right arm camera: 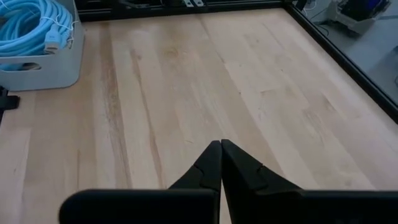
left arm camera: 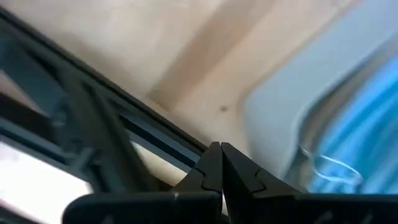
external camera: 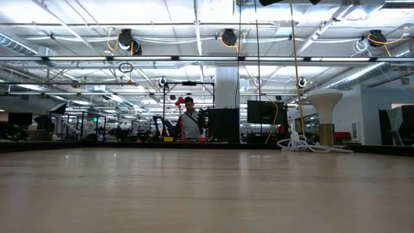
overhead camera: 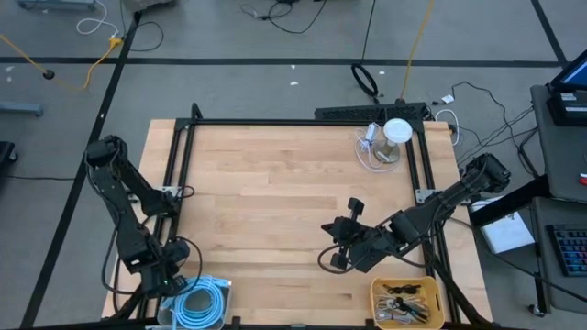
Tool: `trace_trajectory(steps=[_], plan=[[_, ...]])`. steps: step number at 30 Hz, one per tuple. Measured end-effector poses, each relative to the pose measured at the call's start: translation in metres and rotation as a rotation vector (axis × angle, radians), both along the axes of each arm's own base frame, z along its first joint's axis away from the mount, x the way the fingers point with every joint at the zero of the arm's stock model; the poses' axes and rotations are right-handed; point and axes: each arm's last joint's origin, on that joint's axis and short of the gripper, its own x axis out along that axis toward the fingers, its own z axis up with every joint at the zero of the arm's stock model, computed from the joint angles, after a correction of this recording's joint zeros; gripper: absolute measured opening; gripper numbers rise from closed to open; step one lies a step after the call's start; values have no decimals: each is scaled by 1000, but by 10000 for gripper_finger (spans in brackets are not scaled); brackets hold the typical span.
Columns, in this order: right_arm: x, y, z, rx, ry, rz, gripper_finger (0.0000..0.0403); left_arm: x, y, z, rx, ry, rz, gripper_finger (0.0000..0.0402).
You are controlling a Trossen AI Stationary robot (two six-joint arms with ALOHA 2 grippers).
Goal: Pick & Place USB Port
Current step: Adjust the gray bin on the table, then return to Home Position
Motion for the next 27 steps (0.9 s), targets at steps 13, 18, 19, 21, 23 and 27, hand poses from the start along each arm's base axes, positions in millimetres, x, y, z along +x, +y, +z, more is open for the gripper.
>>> trace_trajectory(steps=[13, 18, 19, 21, 23, 27], plan=[[3, -5, 0, 7, 10, 8, 0, -6, 31, 3, 279, 111, 68, 0], [5, -7, 0, 9, 5, -2, 0, 14, 48, 10, 289, -36, 95, 0], [5, -7, 0, 10, 3, -4, 0, 18, 52, 12, 290, -68, 92, 0], [6, -9, 1, 10, 1, -7, 0, 27, 61, 16, 293, -133, 82, 0], [7, -9, 1, 12, -5, -9, 0, 39, 68, 20, 263, -211, 67, 0], [8, -11, 1, 12, -8, -12, 0, 77, 76, 25, 128, -402, -26, 0]])
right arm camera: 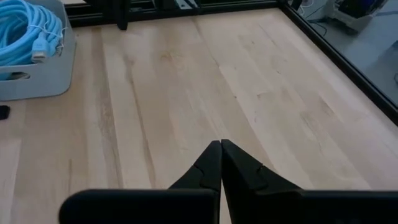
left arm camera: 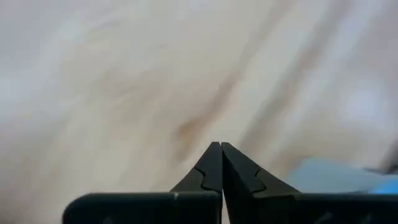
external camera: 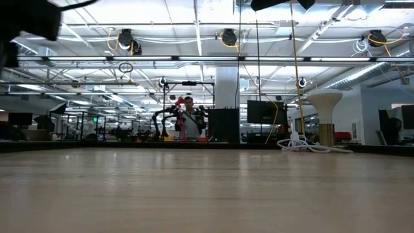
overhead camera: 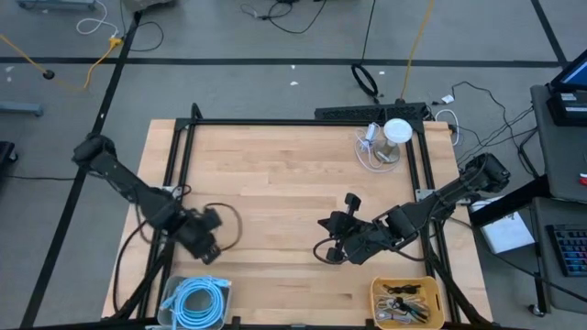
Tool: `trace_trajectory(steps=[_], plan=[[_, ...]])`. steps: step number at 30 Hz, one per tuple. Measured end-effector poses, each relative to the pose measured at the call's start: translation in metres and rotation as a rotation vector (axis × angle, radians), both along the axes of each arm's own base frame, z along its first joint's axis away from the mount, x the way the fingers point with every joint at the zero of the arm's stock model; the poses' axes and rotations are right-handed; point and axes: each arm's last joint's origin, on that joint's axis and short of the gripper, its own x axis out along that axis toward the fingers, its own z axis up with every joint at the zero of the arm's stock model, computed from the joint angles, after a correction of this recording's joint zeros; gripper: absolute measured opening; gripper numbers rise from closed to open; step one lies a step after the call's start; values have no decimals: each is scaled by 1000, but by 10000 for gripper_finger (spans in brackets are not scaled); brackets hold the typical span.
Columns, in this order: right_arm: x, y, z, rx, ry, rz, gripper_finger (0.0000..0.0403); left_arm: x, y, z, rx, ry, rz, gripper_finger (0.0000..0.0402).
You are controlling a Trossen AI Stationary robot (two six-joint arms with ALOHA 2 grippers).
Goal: Pick & Place USB Port
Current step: Return to Home Position
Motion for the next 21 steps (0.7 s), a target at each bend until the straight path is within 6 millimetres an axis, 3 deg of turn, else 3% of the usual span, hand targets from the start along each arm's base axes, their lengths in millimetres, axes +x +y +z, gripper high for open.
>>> trace_trajectory(steps=[4, 10, 13, 17, 21], plan=[[1, -2, 0, 1, -1, -6, 0, 37, -1, -1, -64, -61, -151, 0], [1, -2, 0, 4, -4, -12, 0, 76, 3, -2, 88, 63, -331, 0], [3, -7, 0, -15, 8, -17, 0, 87, 14, 9, 195, 23, -375, 0], [3, -21, 5, -28, 11, -47, 0, 85, 41, 29, 314, -35, -336, 0], [-3, -33, 19, -18, -28, -67, 0, 51, 71, 61, 381, -89, -205, 0]])
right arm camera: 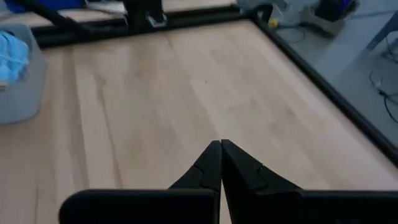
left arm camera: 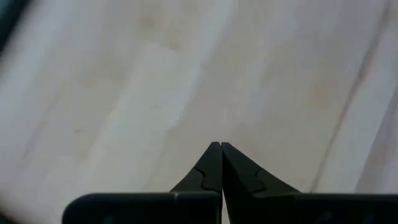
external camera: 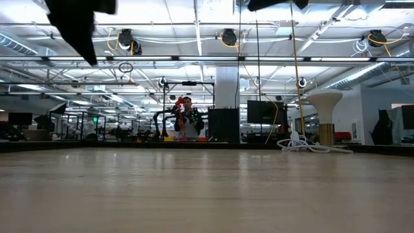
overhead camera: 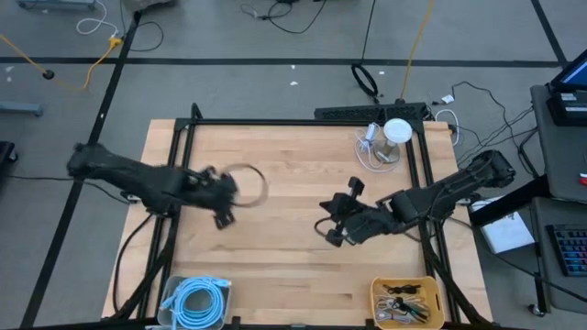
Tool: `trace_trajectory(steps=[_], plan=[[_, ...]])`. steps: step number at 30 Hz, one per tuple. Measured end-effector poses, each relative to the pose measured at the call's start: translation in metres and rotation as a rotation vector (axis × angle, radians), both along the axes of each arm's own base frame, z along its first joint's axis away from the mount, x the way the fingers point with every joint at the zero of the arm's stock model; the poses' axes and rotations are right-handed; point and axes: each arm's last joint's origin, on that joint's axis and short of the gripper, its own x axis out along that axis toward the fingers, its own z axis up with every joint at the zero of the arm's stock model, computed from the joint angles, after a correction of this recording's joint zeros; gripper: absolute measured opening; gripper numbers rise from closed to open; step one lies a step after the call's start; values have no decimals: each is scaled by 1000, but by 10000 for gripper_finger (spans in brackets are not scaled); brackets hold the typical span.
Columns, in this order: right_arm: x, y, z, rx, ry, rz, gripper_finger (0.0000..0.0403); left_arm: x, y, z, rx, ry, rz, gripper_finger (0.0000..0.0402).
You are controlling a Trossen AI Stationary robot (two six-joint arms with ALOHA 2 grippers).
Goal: Pick & Place USB Port
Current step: Return to Home Position
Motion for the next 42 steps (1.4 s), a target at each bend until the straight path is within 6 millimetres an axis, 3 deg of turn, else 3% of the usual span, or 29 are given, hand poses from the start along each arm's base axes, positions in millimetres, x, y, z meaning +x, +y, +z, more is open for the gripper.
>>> trace_trajectory(steps=[6, 9, 12, 15, 21, 24, 30, 37, 42], plan=[[-22, -14, 31, -40, -64, 47, 0, -85, 28, 39, -52, -387, 212, 0], [-38, -22, 44, -57, -68, 169, 0, -113, 33, 37, -148, -607, 217, 0], [-62, -37, 37, 15, -96, 260, 0, -126, 35, 23, -199, -722, 202, 0], [-90, -56, 11, 114, -196, 266, 0, -129, 35, 6, -195, -747, 171, 0], [-139, -75, -63, 186, -486, 356, 0, -125, 34, -23, -168, -664, 123, 0], [-155, -79, -97, 148, -548, 377, 0, -123, 33, -34, -139, -622, 81, 0], [-169, -83, -145, 163, -538, 347, 0, -121, 32, -62, -131, -538, 116, 0], [-171, -84, -156, 247, -485, 308, 0, -116, 31, -116, -193, -477, 260, 0], [-172, -84, -164, 245, -404, 298, 0, -120, 34, -139, -171, -417, 368, 0]])
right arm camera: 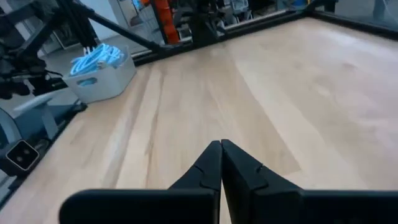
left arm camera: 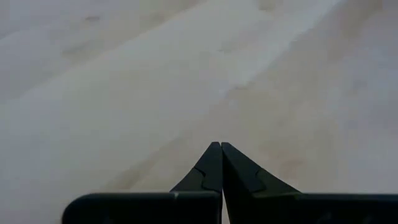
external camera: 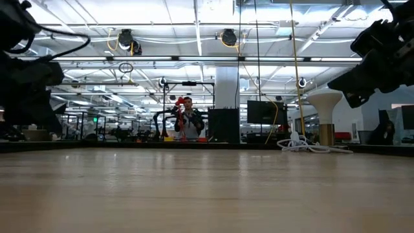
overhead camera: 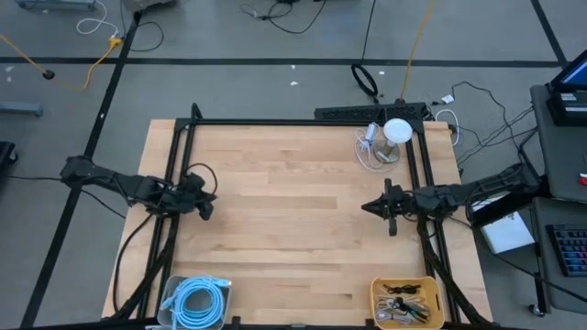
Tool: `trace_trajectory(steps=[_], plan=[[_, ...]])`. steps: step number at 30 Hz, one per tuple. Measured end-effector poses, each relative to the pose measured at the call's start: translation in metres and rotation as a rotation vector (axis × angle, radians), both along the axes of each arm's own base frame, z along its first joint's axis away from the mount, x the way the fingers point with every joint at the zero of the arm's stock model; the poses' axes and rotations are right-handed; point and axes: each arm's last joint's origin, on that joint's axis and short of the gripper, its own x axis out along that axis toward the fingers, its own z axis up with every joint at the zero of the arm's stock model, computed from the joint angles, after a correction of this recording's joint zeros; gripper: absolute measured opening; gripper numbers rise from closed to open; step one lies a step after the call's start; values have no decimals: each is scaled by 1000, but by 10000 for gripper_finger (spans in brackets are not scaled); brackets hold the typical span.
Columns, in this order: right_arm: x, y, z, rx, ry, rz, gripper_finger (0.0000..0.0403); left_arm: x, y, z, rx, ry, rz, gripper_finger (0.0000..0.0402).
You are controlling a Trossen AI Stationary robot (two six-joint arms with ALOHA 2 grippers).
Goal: Pick & Place USB Port
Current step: Return to Home Position
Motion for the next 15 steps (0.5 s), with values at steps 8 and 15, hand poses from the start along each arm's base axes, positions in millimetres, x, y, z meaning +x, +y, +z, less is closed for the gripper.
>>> trace_trajectory(steps=[8, 15], plan=[[-1, 0, -8, 11, 78, -8, 0, -5, 2, -3, 5, 57, 39, 7], [0, 0, -7, 24, 76, -11, 0, -2, 1, -1, -17, 28, 25, 20]])
